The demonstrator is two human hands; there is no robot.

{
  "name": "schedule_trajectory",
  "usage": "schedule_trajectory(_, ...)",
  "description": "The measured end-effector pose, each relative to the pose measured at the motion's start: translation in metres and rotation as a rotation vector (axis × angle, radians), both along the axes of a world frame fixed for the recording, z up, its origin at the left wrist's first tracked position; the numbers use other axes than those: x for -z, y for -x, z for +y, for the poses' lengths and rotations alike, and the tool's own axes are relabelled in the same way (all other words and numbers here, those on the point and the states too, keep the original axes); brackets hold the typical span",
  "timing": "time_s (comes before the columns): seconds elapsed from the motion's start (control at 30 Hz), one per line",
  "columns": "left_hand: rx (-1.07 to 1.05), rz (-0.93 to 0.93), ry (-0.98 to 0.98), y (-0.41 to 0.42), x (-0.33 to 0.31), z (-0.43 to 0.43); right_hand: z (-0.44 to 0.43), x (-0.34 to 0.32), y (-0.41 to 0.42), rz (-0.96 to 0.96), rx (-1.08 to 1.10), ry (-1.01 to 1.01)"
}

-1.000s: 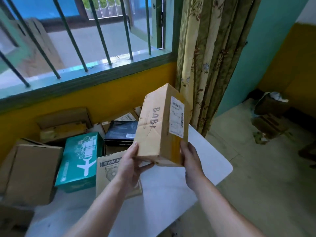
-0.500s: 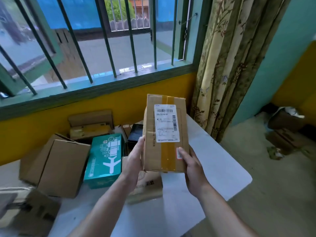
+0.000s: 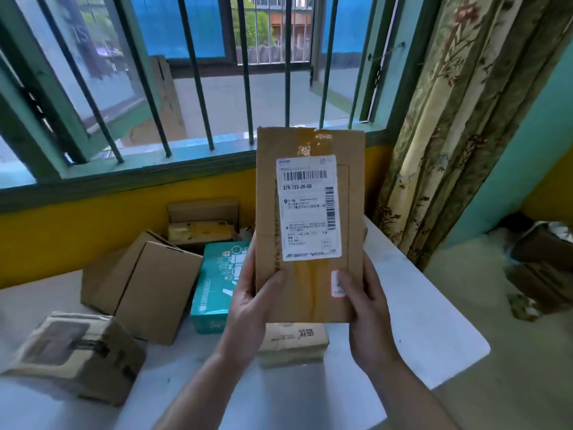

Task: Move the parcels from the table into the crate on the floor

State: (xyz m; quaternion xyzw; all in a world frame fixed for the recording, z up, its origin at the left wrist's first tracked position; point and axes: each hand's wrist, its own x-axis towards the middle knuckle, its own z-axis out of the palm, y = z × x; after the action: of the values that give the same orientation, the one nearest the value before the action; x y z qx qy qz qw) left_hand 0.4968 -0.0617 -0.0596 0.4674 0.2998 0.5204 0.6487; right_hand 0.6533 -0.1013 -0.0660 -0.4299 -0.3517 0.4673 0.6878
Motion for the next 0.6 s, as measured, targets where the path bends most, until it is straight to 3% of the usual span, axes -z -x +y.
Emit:
schedule_trajectory(0.33,-0.069,-0.079,-0.043,0.030,-0.004,-0.024,-0.019,-0.010,0.033,-0.024,0.009,-0.040)
schedule_trajectory(0.6,-0.133,-0.013,-0.072,0.056,-0.007,-0.052,-0.037,-0.007,0.057,-0.025,-0.053,-0.033)
